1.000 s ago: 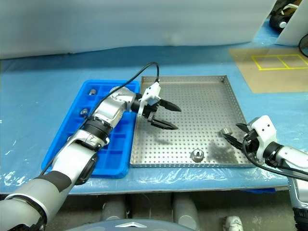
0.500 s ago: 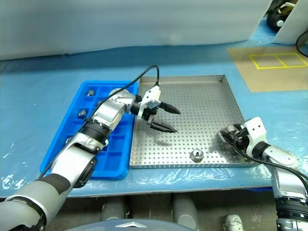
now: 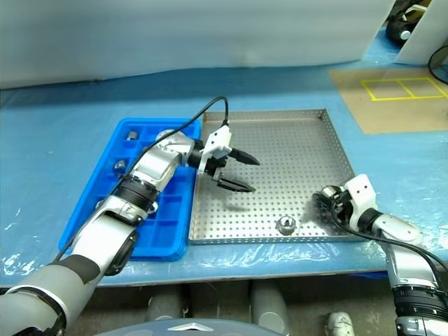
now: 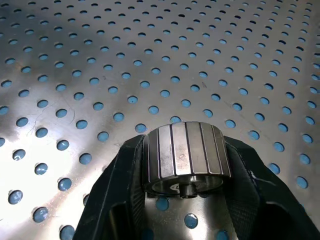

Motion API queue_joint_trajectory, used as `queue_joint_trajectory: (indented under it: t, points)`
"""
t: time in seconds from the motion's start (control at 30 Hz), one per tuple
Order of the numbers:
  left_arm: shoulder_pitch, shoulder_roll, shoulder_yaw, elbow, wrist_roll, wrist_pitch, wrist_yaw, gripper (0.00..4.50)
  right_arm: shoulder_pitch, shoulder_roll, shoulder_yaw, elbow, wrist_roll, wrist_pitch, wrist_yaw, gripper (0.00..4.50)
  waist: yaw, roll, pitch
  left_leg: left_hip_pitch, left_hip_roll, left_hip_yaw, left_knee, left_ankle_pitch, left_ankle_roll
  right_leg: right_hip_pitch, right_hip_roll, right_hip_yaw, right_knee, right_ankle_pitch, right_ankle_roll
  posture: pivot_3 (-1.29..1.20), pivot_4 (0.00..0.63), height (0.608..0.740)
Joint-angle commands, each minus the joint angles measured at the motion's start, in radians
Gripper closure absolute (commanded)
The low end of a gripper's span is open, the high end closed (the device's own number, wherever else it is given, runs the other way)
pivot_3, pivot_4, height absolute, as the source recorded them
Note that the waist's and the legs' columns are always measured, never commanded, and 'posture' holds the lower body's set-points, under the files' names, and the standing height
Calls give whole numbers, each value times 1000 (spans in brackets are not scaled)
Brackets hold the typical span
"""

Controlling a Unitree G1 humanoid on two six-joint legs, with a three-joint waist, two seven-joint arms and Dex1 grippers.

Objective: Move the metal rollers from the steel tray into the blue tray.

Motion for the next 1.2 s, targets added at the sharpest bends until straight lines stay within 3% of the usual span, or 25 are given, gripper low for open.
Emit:
queue_joint_trajectory:
  t: [0.03, 0.1, 0.3, 0.63, 0.77, 1.0, 1.2]
  points:
    - [-10, 9, 20, -23, -6, -9, 19, 666, -3, -1, 8, 16, -12, 10, -12, 2636, 0, 0, 0, 0, 0, 0, 0, 0, 0, 0, 0, 0, 0, 0, 0, -361, 150, 740]
    - [-15, 24, 32, -32, -11, -3, 24, 666, -18, -2, 22, 13, -34, -1, -29, 2824, 0, 0, 0, 0, 0, 0, 0, 0, 0, 0, 0, 0, 0, 0, 0, -356, 150, 740]
    - [-61, 104, 120, -59, -59, 52, 50, 666, -125, 12, 91, -71, -6, 46, 25, 2824, -6, 0, 0, 0, 2, 0, -2, 0, 0, -1, 2, 0, 0, 0, 0, -289, 150, 740]
    - [-177, 294, 286, 118, -32, -12, 247, 666, -408, 105, 276, -68, -28, 49, 112, 2824, 34, 0, 1, -4, 3, 0, -6, 1, -2, -8, 3, 0, 0, 0, 0, -142, 150, 740]
    - [-99, 398, 314, -1, -78, 75, 184, 666, -502, 173, 332, -40, -29, 33, 149, 2824, 54, -1, 1, -6, 3, 0, -9, 5, -3, -12, 3, 0, 1, 0, 0, -67, 150, 740]
    - [199, 547, 391, -415, -205, 333, 184, 666, -645, 332, 439, 99, -46, -41, 239, 2824, 95, -1, 2, -8, 6, -1, -16, 7, -12, -15, 3, -6, 3, -1, -2, 104, 150, 740]
    - [437, 633, 488, -669, -301, 450, 220, 666, -704, 401, 470, 197, -57, -101, 303, 2824, 138, -1, 2, -12, 7, -5, -16, 9, -16, -16, 2, -18, 4, -2, -3, 186, 150, 740]
